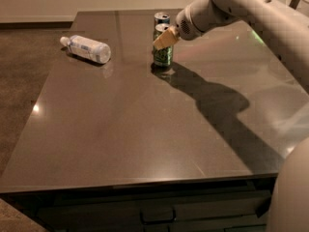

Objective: Move green can near redbull can

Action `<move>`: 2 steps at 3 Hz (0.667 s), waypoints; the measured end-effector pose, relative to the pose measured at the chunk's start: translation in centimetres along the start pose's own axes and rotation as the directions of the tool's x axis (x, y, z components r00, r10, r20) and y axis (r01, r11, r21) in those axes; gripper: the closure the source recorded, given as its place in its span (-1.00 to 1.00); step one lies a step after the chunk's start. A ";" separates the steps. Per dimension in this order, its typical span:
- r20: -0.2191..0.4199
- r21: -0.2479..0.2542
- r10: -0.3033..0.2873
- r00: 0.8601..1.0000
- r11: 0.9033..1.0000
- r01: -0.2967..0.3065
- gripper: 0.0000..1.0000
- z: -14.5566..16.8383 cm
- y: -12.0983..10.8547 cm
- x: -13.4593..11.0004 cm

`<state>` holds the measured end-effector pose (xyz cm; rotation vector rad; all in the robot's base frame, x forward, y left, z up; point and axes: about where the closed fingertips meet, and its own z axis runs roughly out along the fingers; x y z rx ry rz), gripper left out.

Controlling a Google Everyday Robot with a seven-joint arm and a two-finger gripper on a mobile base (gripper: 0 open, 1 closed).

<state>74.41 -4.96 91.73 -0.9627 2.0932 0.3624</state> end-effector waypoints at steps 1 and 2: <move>-0.001 0.017 0.009 1.000 1.000 -0.009 -0.30 0.2 -0.8 0.4; -0.004 0.033 0.012 1.000 0.999 -0.012 -0.74 0.1 -1.5 0.7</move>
Offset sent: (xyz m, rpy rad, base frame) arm 0.0121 -0.0267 -0.0018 -0.0176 -0.0206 -0.0577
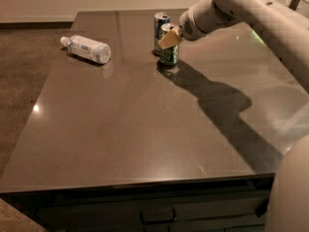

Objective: Move green can near redbull can

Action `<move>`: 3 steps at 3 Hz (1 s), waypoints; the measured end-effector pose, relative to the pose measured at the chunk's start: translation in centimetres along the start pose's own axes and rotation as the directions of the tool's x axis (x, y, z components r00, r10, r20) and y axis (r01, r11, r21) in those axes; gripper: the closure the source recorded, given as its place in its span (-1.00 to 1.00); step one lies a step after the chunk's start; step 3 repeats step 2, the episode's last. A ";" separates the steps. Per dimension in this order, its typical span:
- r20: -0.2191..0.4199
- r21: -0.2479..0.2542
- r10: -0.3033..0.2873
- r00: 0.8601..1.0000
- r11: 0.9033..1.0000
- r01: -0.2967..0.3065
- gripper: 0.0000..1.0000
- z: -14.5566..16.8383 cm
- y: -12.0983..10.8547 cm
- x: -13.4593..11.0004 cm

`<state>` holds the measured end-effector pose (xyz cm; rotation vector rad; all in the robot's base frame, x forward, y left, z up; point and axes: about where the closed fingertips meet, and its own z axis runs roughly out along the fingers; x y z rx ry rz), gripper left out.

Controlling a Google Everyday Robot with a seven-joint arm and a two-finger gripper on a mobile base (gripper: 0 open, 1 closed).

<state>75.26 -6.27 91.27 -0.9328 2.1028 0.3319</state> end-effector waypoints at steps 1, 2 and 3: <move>0.001 0.000 -0.007 1.000 1.000 0.007 -1.00 -0.3 -1.0 0.7; 0.002 -0.001 -0.008 1.000 1.000 0.008 -1.00 -0.3 -1.1 0.7; 0.002 -0.001 -0.008 1.000 1.000 0.008 -1.00 -0.3 -1.1 0.7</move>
Offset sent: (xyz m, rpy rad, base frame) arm 0.0038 -0.0273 0.0001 -0.0007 -0.0118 0.0129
